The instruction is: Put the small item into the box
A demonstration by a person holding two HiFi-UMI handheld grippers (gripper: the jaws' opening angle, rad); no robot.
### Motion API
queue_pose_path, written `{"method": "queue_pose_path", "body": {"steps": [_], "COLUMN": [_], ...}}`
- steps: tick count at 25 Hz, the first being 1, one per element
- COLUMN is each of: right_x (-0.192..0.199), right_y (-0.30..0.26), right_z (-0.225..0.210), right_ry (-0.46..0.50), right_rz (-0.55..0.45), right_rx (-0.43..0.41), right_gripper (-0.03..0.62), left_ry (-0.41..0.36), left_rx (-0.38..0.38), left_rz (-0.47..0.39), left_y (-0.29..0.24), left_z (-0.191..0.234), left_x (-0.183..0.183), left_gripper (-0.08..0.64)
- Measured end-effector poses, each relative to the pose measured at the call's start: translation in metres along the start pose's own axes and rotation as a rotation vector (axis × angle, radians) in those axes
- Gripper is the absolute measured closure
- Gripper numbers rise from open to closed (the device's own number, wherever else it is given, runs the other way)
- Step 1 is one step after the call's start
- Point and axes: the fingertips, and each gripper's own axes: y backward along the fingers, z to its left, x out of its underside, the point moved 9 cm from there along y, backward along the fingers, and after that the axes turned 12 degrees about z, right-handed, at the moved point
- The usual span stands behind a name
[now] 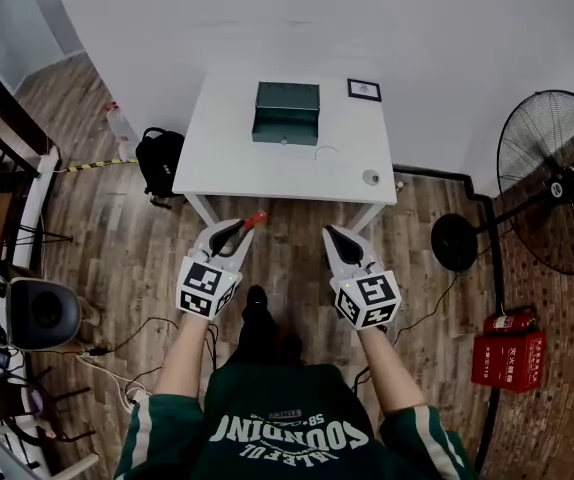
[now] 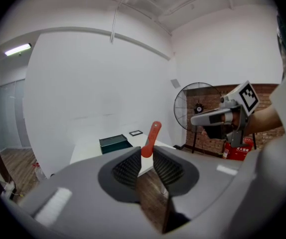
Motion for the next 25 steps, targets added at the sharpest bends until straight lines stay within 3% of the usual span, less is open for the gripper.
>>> {"method": "queue_pose_path", "body": {"steps": [8,17,25], "right_x": [-0.029,-0.068,-0.081], "right_y": [-0.072,-0.154,-0.203], "right_z": [-0.024,-0.054,-0.083], "right_ry": [0.010,-0.013,-0.049], "right_rz": [0.015,0.025,0.031], "right_rx": [0.004,0.068,0.123], "right_gripper": [0.591,0.591,0.591], "left_ry": [0.009,-0.026,-0.047], "left_rx": [0.031,0.101,0.161], "left_rz": [-0.001,-0.012,-0.007], "left_y": [-0.059,-0.126,-0.178], "left_z": [0.062,0.145,0.189], "left_x": [-0.016,-0.055,-0.075], "left_gripper": [0.434,0.434,0.434]}}
